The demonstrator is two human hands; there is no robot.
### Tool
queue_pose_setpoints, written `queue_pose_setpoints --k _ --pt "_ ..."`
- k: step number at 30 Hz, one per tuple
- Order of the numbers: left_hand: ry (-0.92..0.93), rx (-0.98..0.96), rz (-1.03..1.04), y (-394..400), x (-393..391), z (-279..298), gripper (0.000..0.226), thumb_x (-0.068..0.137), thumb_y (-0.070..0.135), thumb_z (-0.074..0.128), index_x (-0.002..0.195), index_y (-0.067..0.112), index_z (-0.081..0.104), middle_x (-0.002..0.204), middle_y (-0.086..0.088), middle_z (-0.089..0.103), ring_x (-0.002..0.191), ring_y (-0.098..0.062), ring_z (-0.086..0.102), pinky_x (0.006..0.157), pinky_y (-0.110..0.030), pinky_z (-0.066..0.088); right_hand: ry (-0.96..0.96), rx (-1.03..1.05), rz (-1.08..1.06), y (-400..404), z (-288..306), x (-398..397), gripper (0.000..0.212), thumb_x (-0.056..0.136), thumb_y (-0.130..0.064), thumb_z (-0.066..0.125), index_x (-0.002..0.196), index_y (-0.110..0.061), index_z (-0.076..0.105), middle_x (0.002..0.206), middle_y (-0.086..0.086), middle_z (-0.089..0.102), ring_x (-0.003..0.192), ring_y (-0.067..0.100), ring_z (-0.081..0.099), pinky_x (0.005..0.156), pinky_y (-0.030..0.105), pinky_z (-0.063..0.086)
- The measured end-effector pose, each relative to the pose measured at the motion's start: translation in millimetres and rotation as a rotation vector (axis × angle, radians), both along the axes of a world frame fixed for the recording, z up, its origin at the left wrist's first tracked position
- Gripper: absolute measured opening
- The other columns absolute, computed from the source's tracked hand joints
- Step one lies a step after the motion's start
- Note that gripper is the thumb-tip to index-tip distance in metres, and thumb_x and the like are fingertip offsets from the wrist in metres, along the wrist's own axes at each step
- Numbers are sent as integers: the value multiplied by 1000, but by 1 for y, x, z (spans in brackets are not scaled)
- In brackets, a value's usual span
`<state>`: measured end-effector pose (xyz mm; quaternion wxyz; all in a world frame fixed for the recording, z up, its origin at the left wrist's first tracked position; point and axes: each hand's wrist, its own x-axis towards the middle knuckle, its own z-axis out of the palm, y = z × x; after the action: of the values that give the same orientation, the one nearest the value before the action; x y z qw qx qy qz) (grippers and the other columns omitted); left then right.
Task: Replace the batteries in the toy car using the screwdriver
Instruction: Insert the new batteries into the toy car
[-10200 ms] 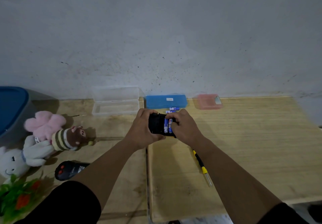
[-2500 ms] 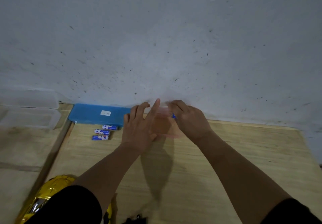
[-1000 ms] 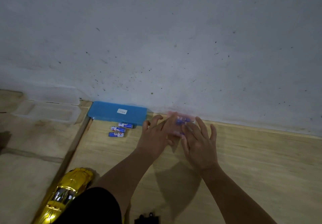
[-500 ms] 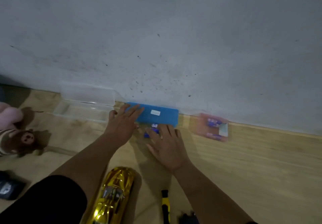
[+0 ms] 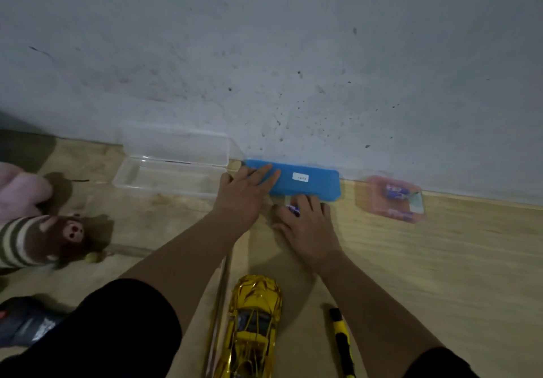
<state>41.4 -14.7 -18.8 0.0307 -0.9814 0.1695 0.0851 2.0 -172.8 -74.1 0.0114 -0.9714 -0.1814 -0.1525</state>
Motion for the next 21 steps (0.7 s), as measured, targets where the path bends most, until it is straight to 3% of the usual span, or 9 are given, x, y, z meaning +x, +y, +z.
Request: queue_pose_setpoints --k 9,15,21 --pt "-2 -24 -12 2 0 -4 60 100 30 31 150 31 -3 159 8 -2 139 -24 16 102 -41 26 -24 39 12 2 -7 -1 23 85 -38 38 83 -16 44 74 8 54 62 22 54 51 28 44" --pt "8 -16 -1 1 0 -7 64 99 34 35 149 31 -5 159 9 -3 140 -24 15 104 -42 25 -102 48 52 2 -5 -9 31 89 -45 36 105 -20 45 66 3 61 52 19 57 38 24 42" --pt "38 -76 17 2 -2 -1 60 100 37 32 149 33 -3 159 7 0 143 -22 9 108 -43 21 -58 100 15 2 7 -12 53 83 -50 38 129 -24 40 56 1 55 38 15 51 34 21 39"
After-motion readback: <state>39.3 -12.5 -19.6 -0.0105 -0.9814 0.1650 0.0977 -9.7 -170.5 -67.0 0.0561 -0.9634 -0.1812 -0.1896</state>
